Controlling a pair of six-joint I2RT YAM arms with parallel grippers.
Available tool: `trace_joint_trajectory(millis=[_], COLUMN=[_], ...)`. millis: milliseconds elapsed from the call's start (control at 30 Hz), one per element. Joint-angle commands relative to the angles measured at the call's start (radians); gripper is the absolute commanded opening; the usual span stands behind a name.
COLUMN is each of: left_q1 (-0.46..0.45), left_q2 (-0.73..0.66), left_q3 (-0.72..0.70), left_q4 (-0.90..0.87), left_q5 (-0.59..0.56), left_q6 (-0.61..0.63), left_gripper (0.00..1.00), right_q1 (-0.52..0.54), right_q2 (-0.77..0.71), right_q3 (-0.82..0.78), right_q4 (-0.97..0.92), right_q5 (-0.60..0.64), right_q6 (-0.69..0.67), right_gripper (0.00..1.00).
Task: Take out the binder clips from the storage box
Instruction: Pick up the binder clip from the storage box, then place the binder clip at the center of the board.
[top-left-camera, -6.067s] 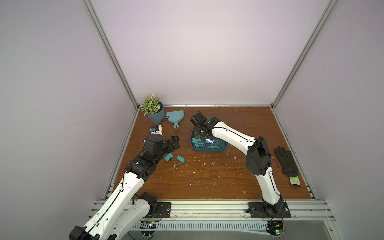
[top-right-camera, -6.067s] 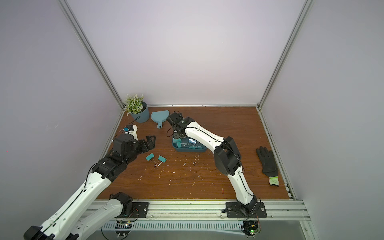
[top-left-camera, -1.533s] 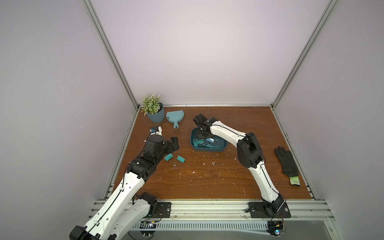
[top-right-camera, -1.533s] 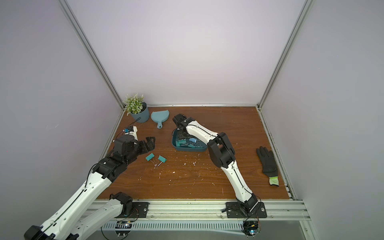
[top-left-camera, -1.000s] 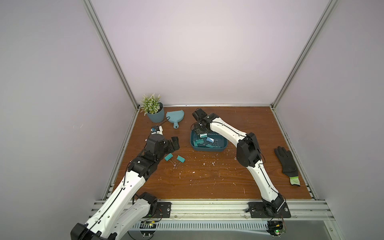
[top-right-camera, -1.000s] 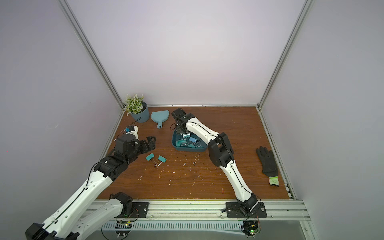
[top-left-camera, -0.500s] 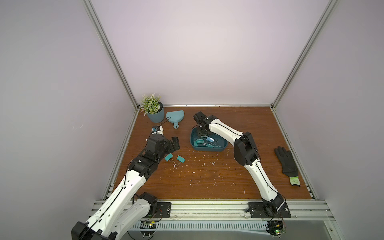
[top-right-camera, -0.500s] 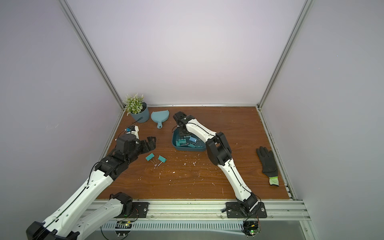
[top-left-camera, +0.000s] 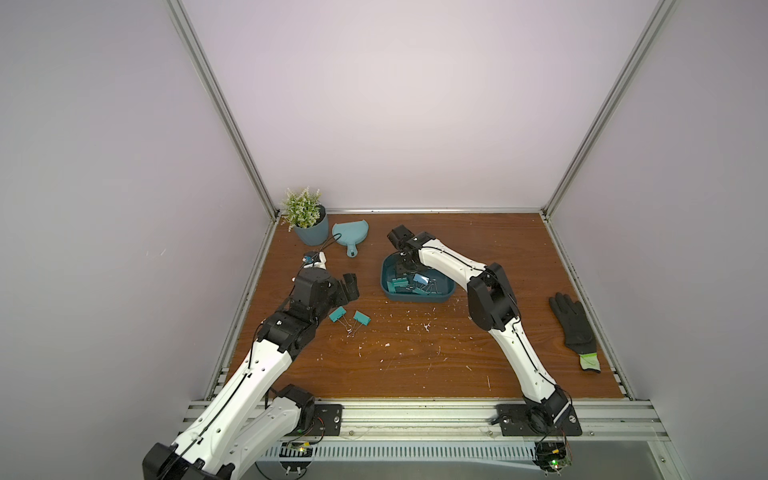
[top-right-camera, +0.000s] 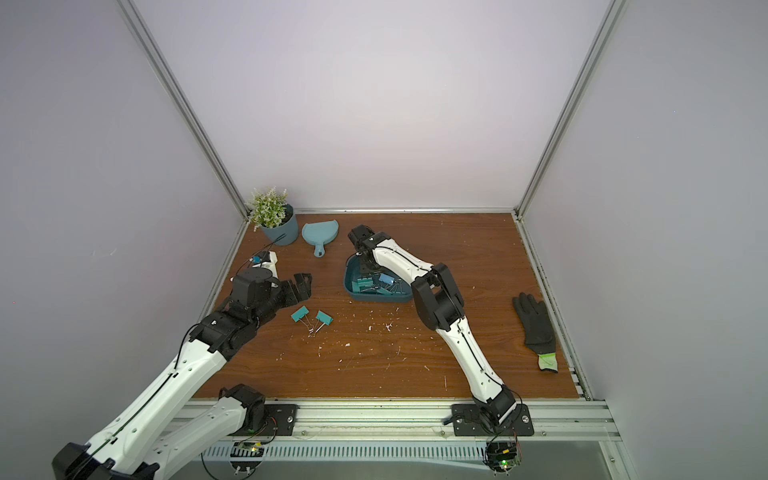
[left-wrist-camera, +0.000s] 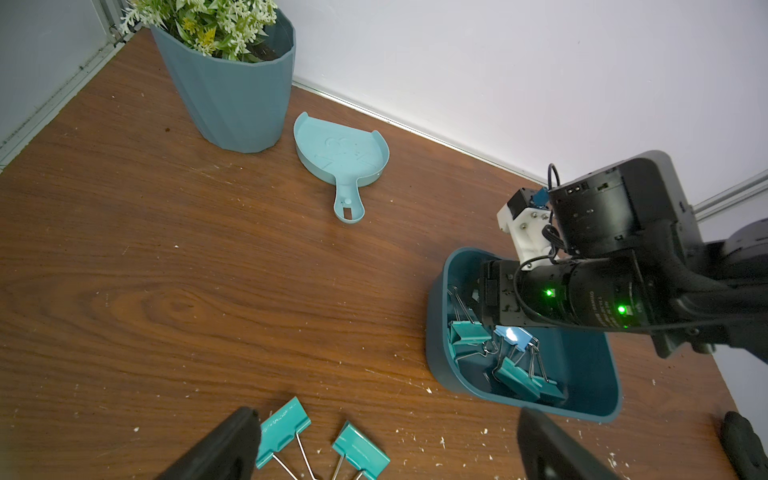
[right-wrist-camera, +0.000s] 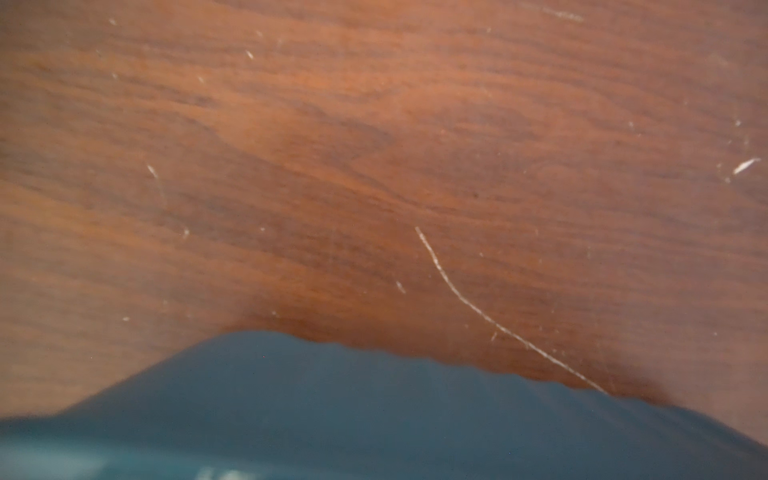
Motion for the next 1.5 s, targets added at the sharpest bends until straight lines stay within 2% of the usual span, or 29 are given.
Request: trace_joint_trajectory(millis=[0,200,533,933,1167,1467], left_q1=[-0.004,-0.004,-0.004,-0.004,-0.004,-0.004], left_q2=[-0.009,-0.024,-0.059,-0.154,-0.212,-0.264], left_q3=[0.019,0.016,0.004,-0.01,-0.013,-0.015], left_q4=[-0.006,-0.011,-0.016,-0.086,-0.145,-0.191], left_q5=[-0.013,-0.013,-0.01,-0.043,-0.025,-0.024], left_q6=[0.015,0.011,-0.001,-0.017,-0.008,-0.003], left_gripper=[1.0,1.0,1.0,1.0,1.0,1.0], right_q1=[-0.006,-0.005,0.045,0.246,0.327,0.351], right_q2=[-0.048,-0.108,-0.271,-0.493,-0.484,-0.357], right_q3=[-0.014,-0.018,-0.08,-0.437,-0.559,-0.507], right_q4=[-0.007,-0.013,-0.033,0.109,0.227,0.265], right_q5=[-0.01,0.007,0.051,0.015,-0.02,-0.03], right_q6=[0.005,0.015,0.064,0.257,0.345,0.369], right_gripper=[0.56,0.51,0.54,0.55,0.55,0.55])
